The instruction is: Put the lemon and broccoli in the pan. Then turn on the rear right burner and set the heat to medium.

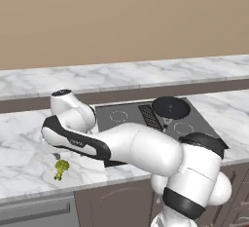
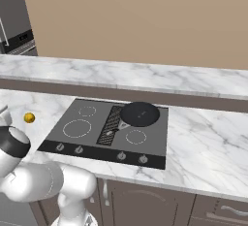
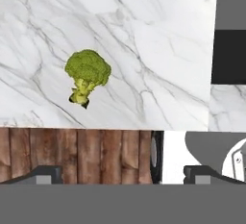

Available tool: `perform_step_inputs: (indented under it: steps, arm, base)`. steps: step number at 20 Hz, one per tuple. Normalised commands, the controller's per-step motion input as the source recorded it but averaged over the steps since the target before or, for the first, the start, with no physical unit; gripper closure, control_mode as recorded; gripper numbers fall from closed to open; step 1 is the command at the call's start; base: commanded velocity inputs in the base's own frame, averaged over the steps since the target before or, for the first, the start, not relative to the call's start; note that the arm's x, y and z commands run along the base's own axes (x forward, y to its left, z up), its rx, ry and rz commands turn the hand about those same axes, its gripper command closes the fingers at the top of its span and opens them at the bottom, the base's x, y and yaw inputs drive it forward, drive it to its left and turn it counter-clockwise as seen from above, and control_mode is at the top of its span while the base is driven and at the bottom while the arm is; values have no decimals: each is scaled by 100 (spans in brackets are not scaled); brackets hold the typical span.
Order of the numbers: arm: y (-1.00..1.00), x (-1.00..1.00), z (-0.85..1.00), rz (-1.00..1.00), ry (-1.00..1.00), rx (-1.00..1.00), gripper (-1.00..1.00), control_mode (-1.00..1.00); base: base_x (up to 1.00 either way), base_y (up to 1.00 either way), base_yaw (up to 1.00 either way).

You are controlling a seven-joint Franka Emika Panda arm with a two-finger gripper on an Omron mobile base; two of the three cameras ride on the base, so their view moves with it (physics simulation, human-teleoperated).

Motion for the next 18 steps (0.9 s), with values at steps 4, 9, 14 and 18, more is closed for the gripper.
perform_step_inputs:
  steps: [4, 9, 14, 18]
  arm:
    - [19, 0, -63, 0, 0, 0, -100, -100]
    - [16, 11, -40, 0, 0, 5, -100, -100]
    - [22, 30, -22, -4, 0, 10, -100, -100]
    - [19, 34, -2, -8, -1, 6, -100, -100]
  base:
    - [0, 0, 0]
    - [0, 0, 0]
    - [0, 0, 0]
    - [0, 0, 0]
